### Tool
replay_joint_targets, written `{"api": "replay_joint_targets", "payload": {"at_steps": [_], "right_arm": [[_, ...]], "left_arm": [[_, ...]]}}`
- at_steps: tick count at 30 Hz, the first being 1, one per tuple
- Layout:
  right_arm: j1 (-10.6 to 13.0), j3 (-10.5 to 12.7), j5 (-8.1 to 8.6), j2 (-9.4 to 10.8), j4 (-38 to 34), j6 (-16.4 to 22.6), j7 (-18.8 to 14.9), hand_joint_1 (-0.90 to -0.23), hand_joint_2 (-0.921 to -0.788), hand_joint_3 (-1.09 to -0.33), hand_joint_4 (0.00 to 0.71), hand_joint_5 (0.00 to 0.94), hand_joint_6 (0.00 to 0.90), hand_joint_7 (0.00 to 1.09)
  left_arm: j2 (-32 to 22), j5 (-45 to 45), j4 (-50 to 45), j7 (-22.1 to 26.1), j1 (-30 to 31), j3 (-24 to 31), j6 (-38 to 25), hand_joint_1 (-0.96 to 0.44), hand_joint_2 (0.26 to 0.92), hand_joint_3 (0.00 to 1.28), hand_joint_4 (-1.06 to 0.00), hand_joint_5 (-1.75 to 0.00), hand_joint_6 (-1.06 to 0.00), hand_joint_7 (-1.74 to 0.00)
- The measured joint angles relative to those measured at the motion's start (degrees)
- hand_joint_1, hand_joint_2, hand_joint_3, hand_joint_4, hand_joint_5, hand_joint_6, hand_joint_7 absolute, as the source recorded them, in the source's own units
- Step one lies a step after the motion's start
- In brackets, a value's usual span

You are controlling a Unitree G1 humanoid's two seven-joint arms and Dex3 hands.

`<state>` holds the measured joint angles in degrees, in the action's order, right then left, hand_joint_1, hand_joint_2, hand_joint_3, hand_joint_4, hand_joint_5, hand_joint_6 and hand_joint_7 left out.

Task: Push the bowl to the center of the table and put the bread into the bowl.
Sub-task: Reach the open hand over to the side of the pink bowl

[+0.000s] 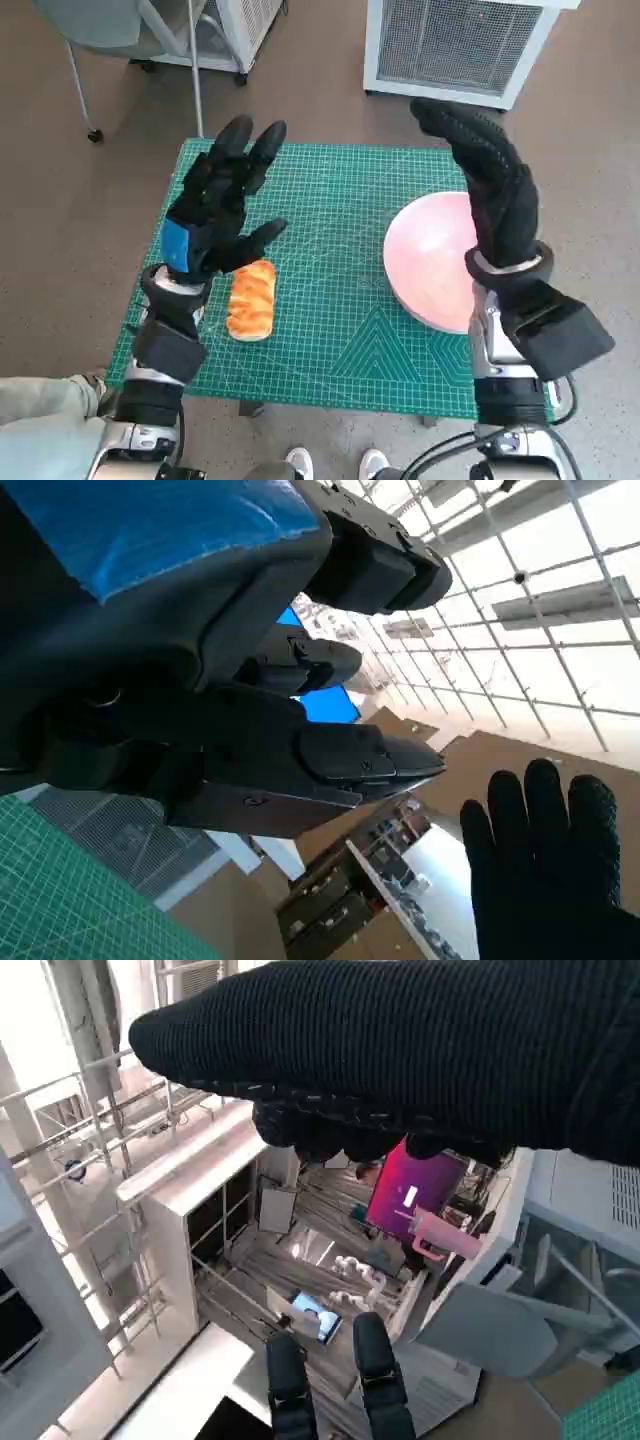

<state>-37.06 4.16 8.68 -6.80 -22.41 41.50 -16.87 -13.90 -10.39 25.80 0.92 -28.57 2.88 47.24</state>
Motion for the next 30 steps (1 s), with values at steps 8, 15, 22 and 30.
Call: {"api": "replay_joint_targets", "payload": {"at_steps": [8,15,22,30], "right_arm": [[0.0,0.0,0.02,0.0,0.0,0.0,0.0,-0.676,-0.921,-0.801,0.263,0.000,-0.001,0.64],[0.0,0.0,0.00,0.0,0.0,0.0,0.0,-0.675,-0.921,-0.802,0.262,0.000,-0.001,0.64],[0.0,0.0,0.02,0.0,0.0,0.0,0.0,-0.672,-0.921,-0.806,0.259,0.000,-0.001,0.63],[0.1,1.8,0.50,-1.5,-1.8,1.3,-0.4,-0.668,-0.921,-0.808,0.256,0.001,-0.001,0.64]], "left_arm": [[0.0,-0.9,0.0,-0.8,0.0,0.0,0.0,-0.28,0.921,0.25,-0.38,0.00,-0.41,-0.02],[-0.1,-1.2,0.0,-1.2,0.0,0.0,0.0,-0.28,0.921,0.25,-0.38,0.00,-0.41,-0.02],[-0.2,-1.2,0.0,-1.4,0.0,-0.1,0.0,-0.28,0.921,0.25,-0.38,0.00,-0.41,-0.02],[-0.3,-1.3,0.0,-1.4,0.0,-0.3,0.0,-0.28,0.921,0.25,-0.38,0.00,-0.41,-0.02]]}}
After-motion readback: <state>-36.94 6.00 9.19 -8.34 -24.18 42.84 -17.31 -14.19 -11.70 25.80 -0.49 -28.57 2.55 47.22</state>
